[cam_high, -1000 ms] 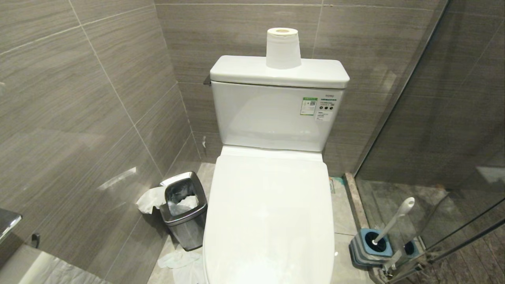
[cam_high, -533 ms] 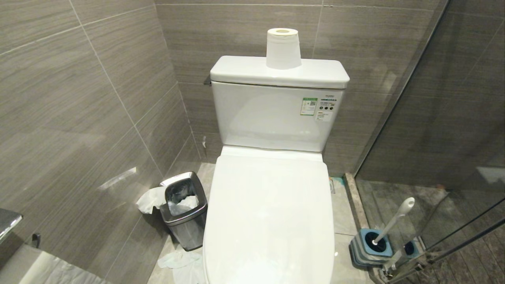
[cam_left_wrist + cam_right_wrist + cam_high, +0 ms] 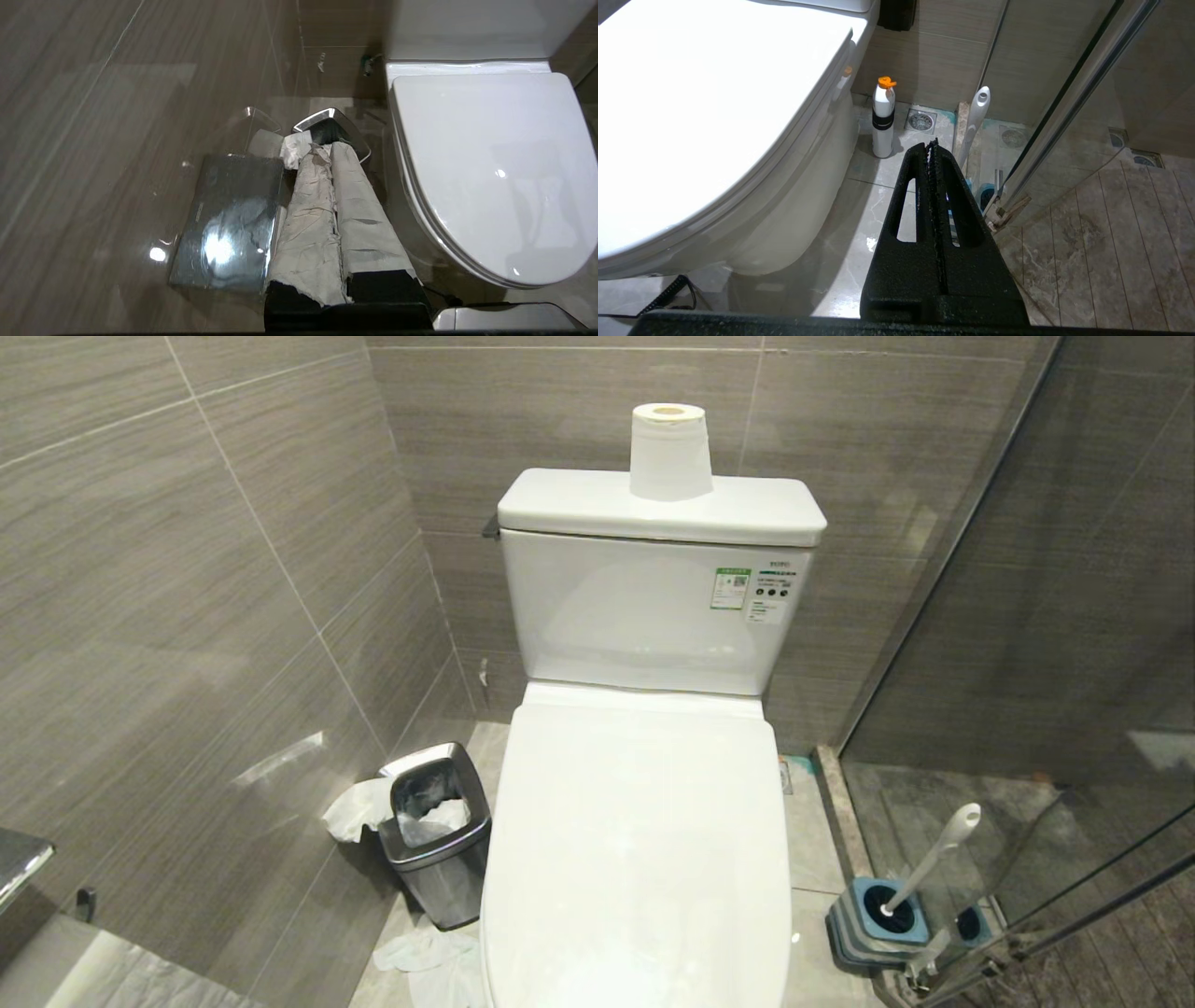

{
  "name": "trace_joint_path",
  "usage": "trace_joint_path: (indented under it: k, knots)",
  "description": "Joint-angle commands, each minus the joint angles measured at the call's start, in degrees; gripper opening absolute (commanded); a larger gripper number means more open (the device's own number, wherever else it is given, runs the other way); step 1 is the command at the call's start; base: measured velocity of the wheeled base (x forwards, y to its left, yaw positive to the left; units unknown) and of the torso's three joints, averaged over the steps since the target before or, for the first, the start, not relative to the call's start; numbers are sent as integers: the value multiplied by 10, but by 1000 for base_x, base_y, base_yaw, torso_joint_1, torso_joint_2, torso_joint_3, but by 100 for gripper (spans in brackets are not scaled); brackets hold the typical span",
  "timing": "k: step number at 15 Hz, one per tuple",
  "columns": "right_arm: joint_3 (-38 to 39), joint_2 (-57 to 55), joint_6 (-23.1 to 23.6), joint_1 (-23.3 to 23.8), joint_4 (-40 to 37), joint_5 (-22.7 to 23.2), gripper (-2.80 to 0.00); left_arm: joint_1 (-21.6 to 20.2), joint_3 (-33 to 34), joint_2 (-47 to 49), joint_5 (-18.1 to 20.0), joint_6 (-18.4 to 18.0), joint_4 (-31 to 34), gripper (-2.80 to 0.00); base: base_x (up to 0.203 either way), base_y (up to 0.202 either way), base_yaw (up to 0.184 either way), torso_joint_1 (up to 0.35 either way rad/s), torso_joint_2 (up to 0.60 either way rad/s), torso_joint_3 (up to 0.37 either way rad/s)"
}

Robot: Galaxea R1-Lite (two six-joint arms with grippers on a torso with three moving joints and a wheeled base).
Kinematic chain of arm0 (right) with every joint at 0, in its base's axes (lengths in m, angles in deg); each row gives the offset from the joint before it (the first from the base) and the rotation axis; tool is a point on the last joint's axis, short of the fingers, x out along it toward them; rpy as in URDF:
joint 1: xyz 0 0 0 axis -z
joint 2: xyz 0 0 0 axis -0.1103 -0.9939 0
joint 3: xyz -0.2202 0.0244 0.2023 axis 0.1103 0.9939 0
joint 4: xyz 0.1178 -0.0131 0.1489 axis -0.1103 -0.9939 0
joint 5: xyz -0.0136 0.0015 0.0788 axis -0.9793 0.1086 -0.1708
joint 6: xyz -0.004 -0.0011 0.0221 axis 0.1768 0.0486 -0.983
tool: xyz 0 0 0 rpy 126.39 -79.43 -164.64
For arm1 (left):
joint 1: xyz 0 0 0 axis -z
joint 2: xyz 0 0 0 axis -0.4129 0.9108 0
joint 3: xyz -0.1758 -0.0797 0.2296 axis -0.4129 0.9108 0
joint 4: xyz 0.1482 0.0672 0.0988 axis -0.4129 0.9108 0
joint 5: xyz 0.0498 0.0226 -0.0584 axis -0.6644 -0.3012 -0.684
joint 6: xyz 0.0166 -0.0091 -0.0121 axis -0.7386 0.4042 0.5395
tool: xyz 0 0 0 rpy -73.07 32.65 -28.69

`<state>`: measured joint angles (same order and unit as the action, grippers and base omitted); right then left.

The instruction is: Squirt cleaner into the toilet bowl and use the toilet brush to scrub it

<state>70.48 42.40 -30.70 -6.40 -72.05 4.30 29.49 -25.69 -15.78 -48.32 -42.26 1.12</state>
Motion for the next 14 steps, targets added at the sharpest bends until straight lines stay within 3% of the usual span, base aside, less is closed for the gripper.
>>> trace_joint_path:
  k: [1,5,14]
  knots:
    - [0,0,0,0,0,0,-280,-22,86,-105,-1,-1,-21,-280,0,0,0,0,0,0]
    - [0,0,0,0,0,0,-280,-48,159,-190,-1,-3,-43,-280,0,0,0,0,0,0]
    - [0,-1,0,0,0,0,-280,-49,324,-340,-1,-54,-44,-280,0,0,0,0,0,0]
